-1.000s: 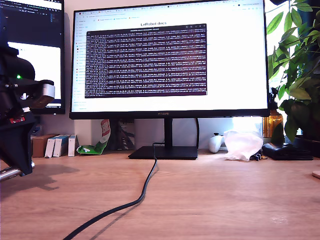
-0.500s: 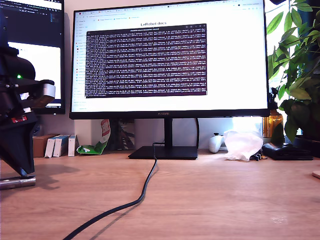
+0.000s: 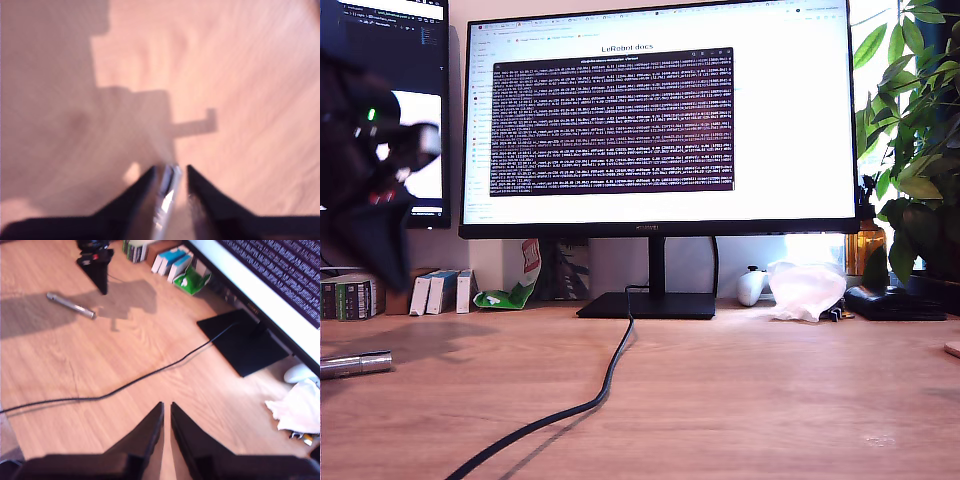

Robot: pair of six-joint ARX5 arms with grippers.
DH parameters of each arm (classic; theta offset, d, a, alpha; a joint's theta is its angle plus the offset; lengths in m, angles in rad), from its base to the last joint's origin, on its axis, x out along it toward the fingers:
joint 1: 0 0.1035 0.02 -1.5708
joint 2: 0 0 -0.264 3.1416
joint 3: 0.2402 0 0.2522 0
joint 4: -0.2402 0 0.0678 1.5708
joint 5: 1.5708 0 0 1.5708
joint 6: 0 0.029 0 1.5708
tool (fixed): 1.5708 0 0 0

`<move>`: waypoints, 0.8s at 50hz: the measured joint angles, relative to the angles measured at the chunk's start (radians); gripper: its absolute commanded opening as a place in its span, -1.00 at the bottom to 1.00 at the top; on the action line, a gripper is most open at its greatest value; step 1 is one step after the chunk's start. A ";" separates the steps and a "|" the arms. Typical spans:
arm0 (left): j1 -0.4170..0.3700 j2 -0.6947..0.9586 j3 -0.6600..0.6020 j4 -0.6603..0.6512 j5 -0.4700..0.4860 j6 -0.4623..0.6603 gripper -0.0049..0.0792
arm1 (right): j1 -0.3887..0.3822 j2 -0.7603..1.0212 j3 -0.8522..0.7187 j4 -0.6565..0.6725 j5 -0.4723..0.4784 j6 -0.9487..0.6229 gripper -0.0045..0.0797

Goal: Pick the metallic laser pointer with your right arm, pass it to your left arm, then place it down to the left side of the table

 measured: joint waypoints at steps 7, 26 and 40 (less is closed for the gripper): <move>0.000 0.000 0.043 -0.013 0.008 -0.031 -0.93 | 0.000 0.000 0.000 0.075 0.000 0.000 -0.92; 0.000 0.000 0.237 0.056 0.075 -0.209 -0.93 | -0.171 0.020 0.000 0.386 0.163 0.022 -0.92; -0.028 -0.002 0.247 0.089 0.056 -0.189 -0.93 | -0.498 0.121 0.000 0.541 0.162 0.002 -0.92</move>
